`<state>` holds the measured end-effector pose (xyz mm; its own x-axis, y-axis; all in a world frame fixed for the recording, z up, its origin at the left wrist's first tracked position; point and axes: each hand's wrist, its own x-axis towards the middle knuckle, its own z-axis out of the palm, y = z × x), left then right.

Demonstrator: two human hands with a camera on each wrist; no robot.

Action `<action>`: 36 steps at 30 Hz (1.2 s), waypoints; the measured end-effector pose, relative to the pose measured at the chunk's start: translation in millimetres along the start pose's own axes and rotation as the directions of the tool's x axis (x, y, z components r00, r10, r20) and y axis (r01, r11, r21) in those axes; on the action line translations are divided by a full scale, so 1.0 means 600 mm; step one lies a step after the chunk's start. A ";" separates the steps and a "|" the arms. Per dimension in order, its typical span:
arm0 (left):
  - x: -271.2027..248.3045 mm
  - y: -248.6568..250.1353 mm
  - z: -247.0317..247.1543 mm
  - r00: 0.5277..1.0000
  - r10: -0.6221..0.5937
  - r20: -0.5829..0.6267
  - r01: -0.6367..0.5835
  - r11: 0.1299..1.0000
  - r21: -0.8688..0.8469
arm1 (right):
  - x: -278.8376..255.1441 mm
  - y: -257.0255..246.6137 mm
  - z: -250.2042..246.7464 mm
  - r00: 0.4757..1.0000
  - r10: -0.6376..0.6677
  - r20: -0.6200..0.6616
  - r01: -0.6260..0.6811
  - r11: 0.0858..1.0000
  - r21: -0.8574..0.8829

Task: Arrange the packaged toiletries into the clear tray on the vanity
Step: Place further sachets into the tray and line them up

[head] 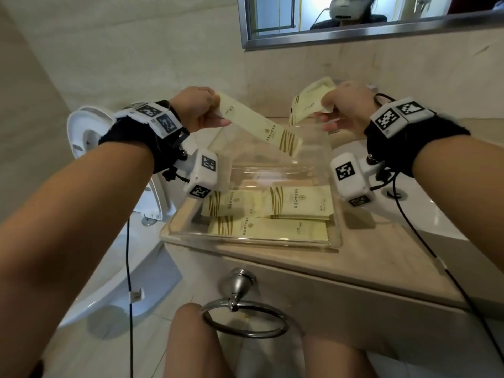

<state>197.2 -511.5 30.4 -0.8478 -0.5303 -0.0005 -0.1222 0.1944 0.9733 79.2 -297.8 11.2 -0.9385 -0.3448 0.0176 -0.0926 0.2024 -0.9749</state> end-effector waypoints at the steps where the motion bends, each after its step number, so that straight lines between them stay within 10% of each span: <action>1: -0.003 0.000 0.001 1.000 -0.001 0.005 0.001 1.000 0.000 | -0.004 -0.001 -0.001 1.000 -0.012 0.003 0.012 1.000 0.000; 15: -0.036 0.029 0.009 0.998 0.061 0.016 -0.061 0.998 -0.014 | -0.043 -0.020 -0.020 0.963 -0.245 -0.116 0.238 0.969 -0.070; 21: -0.049 0.053 0.015 0.962 0.274 0.000 -0.273 0.957 0.097 | -0.064 -0.033 -0.018 0.918 -0.395 -0.014 0.373 0.877 -0.304; 36: -0.079 0.110 0.101 0.853 0.476 0.214 -0.522 0.774 0.360 | -0.101 -0.078 0.034 0.931 -0.294 0.215 0.355 0.864 -0.357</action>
<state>197.9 -423.4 80.9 -0.8917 -0.1837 0.4136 0.1621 0.7237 0.6708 147.0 -305.4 51.3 -0.7752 -0.5777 0.2557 -0.5323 0.3794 -0.7568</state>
